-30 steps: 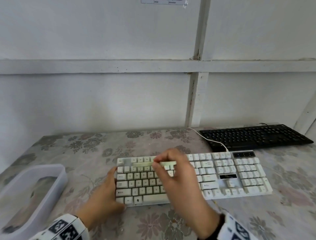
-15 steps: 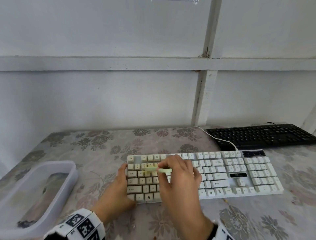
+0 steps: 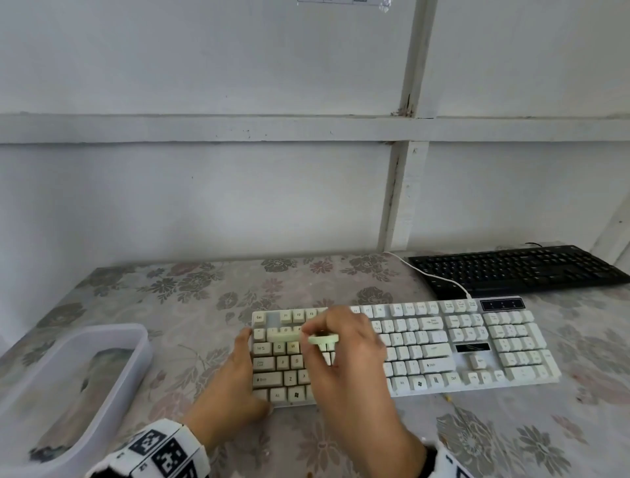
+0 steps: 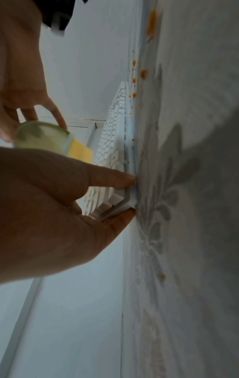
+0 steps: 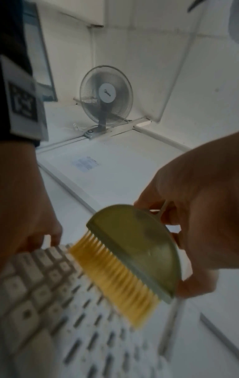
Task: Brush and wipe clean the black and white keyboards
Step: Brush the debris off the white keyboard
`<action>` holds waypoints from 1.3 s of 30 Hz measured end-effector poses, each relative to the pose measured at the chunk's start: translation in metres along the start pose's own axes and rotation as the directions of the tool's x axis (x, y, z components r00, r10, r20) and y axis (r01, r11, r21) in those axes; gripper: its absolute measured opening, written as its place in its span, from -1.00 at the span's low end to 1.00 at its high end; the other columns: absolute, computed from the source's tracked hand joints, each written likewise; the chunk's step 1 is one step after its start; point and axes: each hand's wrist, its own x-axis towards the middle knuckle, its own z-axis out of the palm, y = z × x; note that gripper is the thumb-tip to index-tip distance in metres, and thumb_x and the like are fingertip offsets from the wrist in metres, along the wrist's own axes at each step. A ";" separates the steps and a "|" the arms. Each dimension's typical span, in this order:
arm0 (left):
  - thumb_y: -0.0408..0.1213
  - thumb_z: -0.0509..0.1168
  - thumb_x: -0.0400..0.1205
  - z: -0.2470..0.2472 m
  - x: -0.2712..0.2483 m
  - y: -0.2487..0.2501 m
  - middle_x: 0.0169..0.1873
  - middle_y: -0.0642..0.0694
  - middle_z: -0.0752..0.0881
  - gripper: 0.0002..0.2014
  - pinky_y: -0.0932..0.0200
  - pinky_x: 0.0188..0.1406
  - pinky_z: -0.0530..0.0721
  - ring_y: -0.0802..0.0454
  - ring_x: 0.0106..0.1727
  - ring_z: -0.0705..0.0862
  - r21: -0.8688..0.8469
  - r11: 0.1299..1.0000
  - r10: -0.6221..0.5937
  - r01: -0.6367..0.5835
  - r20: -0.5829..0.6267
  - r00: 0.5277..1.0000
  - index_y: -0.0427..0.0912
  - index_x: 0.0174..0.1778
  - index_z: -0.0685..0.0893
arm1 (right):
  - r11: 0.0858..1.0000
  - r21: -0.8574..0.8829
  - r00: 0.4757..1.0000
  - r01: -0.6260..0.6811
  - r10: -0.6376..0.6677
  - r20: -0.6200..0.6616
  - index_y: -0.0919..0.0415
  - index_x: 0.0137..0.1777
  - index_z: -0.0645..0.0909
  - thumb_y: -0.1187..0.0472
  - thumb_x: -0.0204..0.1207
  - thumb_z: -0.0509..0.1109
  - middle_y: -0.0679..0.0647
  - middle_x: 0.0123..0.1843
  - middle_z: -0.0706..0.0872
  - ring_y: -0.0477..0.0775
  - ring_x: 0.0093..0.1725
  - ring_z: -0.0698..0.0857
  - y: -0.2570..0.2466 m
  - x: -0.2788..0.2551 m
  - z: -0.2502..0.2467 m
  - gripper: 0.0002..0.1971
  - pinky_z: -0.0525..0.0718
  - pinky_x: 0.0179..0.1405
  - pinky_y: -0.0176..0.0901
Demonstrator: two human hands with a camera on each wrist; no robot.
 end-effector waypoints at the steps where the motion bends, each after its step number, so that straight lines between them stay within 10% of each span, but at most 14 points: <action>1: -0.32 0.45 0.32 0.000 0.000 -0.001 0.16 0.06 0.54 0.00 0.36 -0.21 0.61 0.12 0.02 0.61 0.008 1.000 -0.007 0.007 -0.003 1.000 0.10 0.49 -0.12 | 0.996 0.086 0.998 0.001 -0.006 0.060 -0.17 -0.14 0.48 0.08 0.39 0.32 -0.27 -0.17 0.59 -0.19 -0.03 0.56 -0.002 -0.001 0.001 -0.89 0.55 0.16 0.23; 9: -0.34 0.48 0.36 -0.002 -0.006 0.009 0.14 0.17 0.49 -0.04 0.43 -0.22 0.56 0.25 -0.02 0.57 -0.030 0.999 0.040 -0.040 -0.003 0.999 0.08 0.49 -0.05 | 0.999 -0.034 0.993 -0.016 0.012 -0.121 -0.20 -0.13 0.43 0.16 0.34 0.33 -0.30 -0.23 0.59 -0.17 -0.09 0.55 0.027 -0.003 -0.014 -0.78 0.61 0.00 0.38; 15: -0.32 0.47 0.37 -0.002 -0.007 0.010 0.18 0.17 0.46 -0.06 0.46 -0.21 0.54 0.31 -0.02 0.54 -0.015 0.998 0.066 -0.066 -0.018 0.998 0.15 0.45 -0.05 | 0.974 0.223 0.999 -0.037 0.037 0.001 -0.07 -0.19 0.56 0.03 0.41 0.33 -0.22 -0.07 0.64 -0.09 -0.01 0.63 0.028 -0.005 -0.027 -0.96 0.44 -0.18 -0.43; 23: -0.32 0.46 0.36 0.000 -0.007 0.007 0.20 0.09 0.47 -0.09 0.45 -0.20 0.52 0.25 0.02 0.54 -0.030 0.996 0.083 -0.084 -0.036 0.996 0.28 0.31 -0.10 | 0.994 0.039 0.989 -0.100 0.104 -0.109 -0.11 -0.26 0.51 0.32 0.48 0.45 -0.34 0.01 0.56 -0.13 -0.18 0.55 0.062 0.001 -0.058 -0.72 0.49 -0.09 -0.04; 29: -0.24 0.47 0.31 -0.002 -0.007 0.010 0.22 0.03 0.46 -0.08 0.32 -0.19 0.57 0.15 0.00 0.57 -0.062 0.994 0.089 -0.091 -0.024 0.996 0.32 0.29 -0.10 | 0.959 0.268 0.996 -0.091 0.084 0.035 -0.08 -0.19 0.57 0.20 0.50 0.42 -0.16 -0.09 0.63 -0.07 0.03 0.61 0.058 -0.002 -0.056 -0.86 0.53 -0.11 -0.37; 34: -0.35 0.45 0.34 0.001 -0.004 0.006 0.20 0.08 0.47 -0.07 0.40 -0.21 0.55 0.19 0.01 0.59 -0.036 0.995 0.089 -0.091 -0.041 0.995 0.37 0.24 -0.12 | 0.999 0.013 0.987 -0.036 0.037 -0.159 -0.09 -0.23 0.52 0.29 0.46 0.44 -0.30 0.00 0.56 -0.17 -0.03 0.54 0.069 0.002 -0.063 -0.76 0.56 -0.03 0.05; 39: -0.33 0.46 0.30 0.003 -0.002 0.002 0.18 0.10 0.49 -0.03 0.36 -0.19 0.57 0.17 0.01 0.63 -0.029 0.997 0.067 -0.068 -0.043 0.997 0.31 0.33 -0.11 | 0.970 0.240 0.999 -0.048 0.051 -0.005 -0.10 -0.18 0.55 0.15 0.44 0.39 -0.17 -0.07 0.63 -0.08 0.01 0.60 0.058 -0.005 -0.061 -0.90 0.50 -0.11 -0.45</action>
